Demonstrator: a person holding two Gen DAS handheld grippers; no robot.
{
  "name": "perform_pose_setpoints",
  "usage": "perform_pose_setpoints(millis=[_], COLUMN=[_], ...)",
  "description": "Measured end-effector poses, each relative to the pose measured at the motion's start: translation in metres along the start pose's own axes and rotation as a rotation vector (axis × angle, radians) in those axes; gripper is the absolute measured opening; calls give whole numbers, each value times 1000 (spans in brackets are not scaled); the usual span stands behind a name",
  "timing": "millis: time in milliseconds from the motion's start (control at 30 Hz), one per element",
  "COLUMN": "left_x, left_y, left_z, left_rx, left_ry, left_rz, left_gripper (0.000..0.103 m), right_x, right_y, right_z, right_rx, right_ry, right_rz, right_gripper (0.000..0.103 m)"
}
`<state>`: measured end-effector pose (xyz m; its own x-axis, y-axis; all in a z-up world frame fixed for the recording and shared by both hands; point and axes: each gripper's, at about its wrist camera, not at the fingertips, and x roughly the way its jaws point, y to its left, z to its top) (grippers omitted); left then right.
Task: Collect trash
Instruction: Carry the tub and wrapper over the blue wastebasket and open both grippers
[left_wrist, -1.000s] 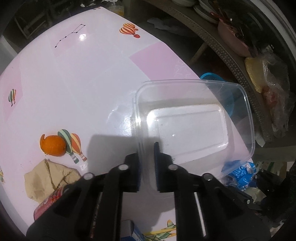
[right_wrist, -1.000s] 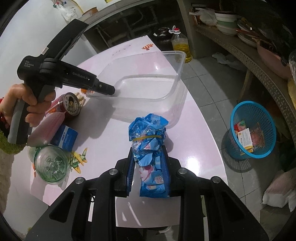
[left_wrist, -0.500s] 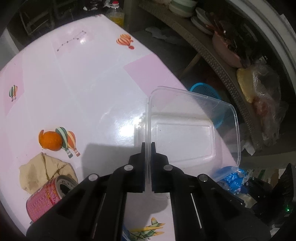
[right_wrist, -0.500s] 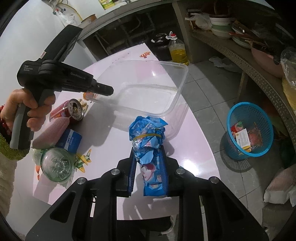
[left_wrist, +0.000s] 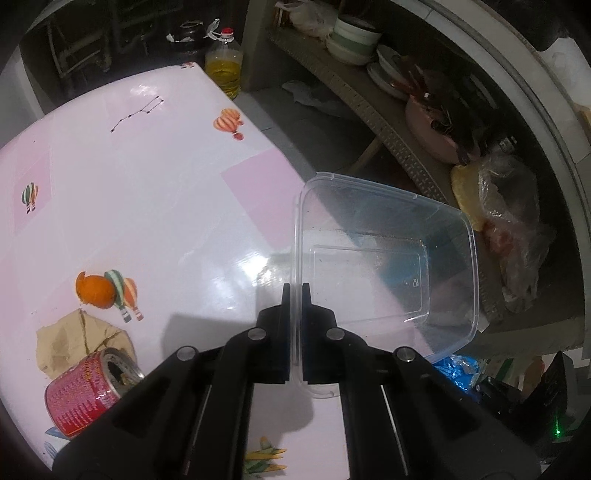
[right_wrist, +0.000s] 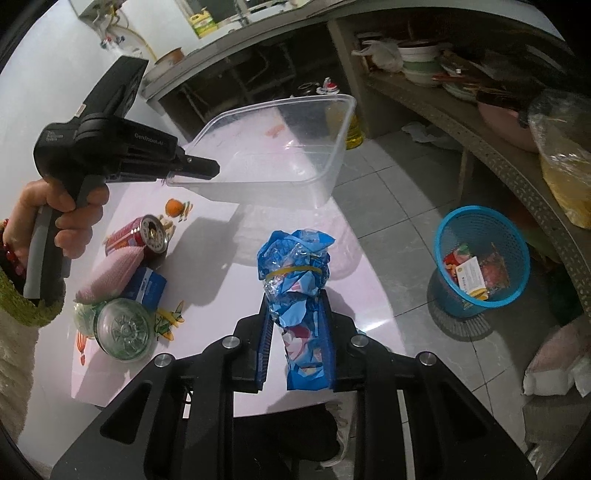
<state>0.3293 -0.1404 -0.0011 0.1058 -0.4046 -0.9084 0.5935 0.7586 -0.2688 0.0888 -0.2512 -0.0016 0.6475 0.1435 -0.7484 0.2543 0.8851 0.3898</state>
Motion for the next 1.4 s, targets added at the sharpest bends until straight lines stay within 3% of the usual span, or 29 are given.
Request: perform_pose_setpoints(millis=[400,767,1167,1400], left_x=[19,63,168,218], left_y=[-52,-131,-203,-208], left_z=[12,26,36,57], left_rx=[37,166,284,230], left_ry=[13,49,153,223], left_rz=[0,57,155,177], left_gripper=[2,2,3,3], right_x=[-45,-59,-17,40], right_y=[-63,-148,-240,-284], right_z=[-8,-31,-56,-45], right_rx=[138,318,550,596], right_ry=[-94,-114,-41,11], right_rz=[-59,-142,-168,-173], right_gripper=[23,23,23,23])
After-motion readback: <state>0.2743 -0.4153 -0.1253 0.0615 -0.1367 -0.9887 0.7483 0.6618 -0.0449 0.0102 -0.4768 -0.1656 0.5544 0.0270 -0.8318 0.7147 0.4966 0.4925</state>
